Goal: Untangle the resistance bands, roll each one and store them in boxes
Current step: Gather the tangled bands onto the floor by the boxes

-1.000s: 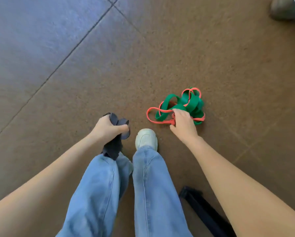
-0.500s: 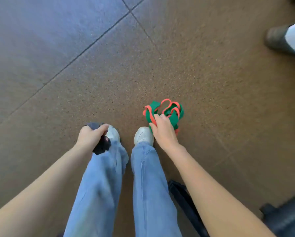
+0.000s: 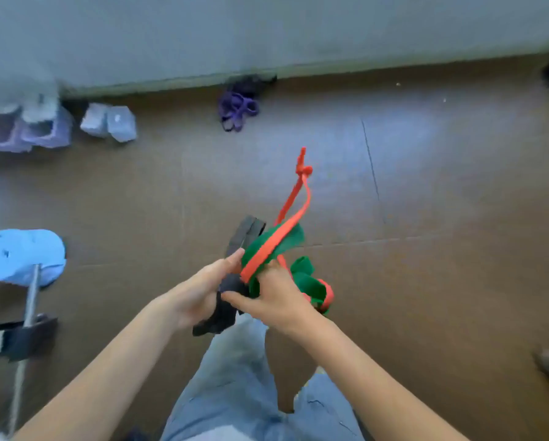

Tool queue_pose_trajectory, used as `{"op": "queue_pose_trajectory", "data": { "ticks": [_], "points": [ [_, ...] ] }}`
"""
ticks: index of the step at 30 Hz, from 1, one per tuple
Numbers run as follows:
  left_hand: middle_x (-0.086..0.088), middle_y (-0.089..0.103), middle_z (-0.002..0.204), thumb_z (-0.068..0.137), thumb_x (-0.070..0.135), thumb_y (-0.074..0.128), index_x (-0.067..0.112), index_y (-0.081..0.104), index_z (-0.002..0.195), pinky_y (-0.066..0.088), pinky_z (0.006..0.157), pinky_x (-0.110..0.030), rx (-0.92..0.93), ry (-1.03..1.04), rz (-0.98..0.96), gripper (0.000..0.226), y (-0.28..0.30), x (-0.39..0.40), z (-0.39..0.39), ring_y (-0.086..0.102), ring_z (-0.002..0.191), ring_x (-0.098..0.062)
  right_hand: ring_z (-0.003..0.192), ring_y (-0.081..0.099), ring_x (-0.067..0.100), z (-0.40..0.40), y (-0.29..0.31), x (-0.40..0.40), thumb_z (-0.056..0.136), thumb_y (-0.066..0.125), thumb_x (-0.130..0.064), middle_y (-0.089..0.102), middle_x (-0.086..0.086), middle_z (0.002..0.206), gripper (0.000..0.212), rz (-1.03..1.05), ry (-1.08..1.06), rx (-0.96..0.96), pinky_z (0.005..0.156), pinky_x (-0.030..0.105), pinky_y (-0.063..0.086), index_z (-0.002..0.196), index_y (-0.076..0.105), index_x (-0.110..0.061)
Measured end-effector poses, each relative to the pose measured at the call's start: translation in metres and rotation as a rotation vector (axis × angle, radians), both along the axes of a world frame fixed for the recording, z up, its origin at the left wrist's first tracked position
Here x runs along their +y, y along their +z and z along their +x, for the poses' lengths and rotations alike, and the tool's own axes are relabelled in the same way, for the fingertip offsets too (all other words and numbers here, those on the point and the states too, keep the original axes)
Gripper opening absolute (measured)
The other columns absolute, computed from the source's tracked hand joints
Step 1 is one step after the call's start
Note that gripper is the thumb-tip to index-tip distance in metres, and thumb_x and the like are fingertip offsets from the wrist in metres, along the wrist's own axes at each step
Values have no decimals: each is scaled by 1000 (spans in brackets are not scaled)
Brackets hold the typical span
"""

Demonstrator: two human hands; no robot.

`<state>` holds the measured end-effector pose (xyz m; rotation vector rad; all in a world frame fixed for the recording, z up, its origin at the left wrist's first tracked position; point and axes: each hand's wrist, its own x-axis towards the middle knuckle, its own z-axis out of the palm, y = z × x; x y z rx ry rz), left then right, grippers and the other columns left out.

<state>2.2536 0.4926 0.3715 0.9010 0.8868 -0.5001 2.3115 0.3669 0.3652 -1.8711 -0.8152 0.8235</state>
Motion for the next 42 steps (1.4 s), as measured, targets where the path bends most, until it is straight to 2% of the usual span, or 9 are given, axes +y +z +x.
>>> {"op": "queue_pose_trajectory", "data": {
  "ticks": [7, 12, 19, 23, 26, 30, 33, 39, 42],
  "points": [
    [-10, 65, 120, 80, 40, 68, 15, 60, 123, 53, 87, -32, -298, 150, 37, 51, 12, 154, 17, 62, 112, -21, 67, 61, 29, 54, 31, 168, 86, 62, -12, 64, 18, 71, 16, -128, -267, 173, 65, 39, 49, 78, 64, 2],
    [23, 71, 87, 69, 24, 82, 34, 63, 97, 51, 77, -20, -272, -144, 607, 35, -7, 236, 58, 66, 91, -3, 66, 67, 18, 107, 46, 275, 89, 57, -5, 65, 9, 70, 13, 45, -402, 717, 64, 32, 58, 76, 60, -3],
    [-13, 58, 117, 68, 31, 80, 3, 39, 118, 41, 76, -31, -11, 29, 989, 71, -43, 328, 156, 53, 113, -31, 76, 61, 27, 204, 32, 393, 87, 59, -9, 59, 16, 80, 10, -154, -296, 465, 77, 42, 51, 77, 58, -7],
    [-18, 49, 135, 74, 27, 77, -3, 33, 134, 41, 96, -40, 30, 62, 932, 81, -67, 411, 212, 45, 124, -33, 100, 59, 25, 284, -4, 450, 90, 59, -22, 61, 16, 106, 25, -345, -118, 363, 91, 41, 49, 102, 58, -1],
    [-20, 44, 139, 76, 22, 76, -5, 32, 135, 37, 102, -39, 140, 205, 886, 78, -88, 469, 241, 42, 128, -32, 84, 51, 21, 335, -31, 497, 92, 53, -12, 56, 14, 96, 12, -414, 43, 319, 69, 30, 45, 98, 60, -4],
    [-17, 41, 143, 78, 23, 73, 2, 26, 142, 45, 91, -30, 192, 237, 860, 82, -117, 518, 272, 43, 127, -31, 97, 57, 28, 376, -90, 549, 89, 54, -11, 60, 16, 107, 20, -604, 99, 162, 88, 37, 47, 107, 60, -4],
    [-13, 47, 140, 80, 32, 71, 9, 27, 140, 40, 92, -36, 245, 128, 943, 78, -144, 557, 304, 44, 127, -34, 108, 56, 28, 410, -141, 585, 89, 55, -15, 61, 15, 117, 28, -719, 172, 44, 80, 22, 37, 114, 58, -4],
    [-14, 40, 145, 82, 33, 69, 8, 15, 146, 41, 94, -40, 322, 60, 885, 87, -234, 629, 373, 42, 129, -34, 112, 51, 32, 488, -258, 640, 90, 50, -16, 54, 18, 122, 33, -875, 202, 30, 86, 30, 39, 121, 52, -5],
    [-10, 52, 130, 77, 25, 74, 10, 36, 132, 37, 76, -26, 345, 163, 808, 69, -302, 644, 410, 48, 121, -29, 113, 50, 32, 530, -333, 655, 89, 55, -16, 52, 18, 122, 37, -911, 256, 4, 88, 29, 37, 124, 49, -6]
  ]
}}
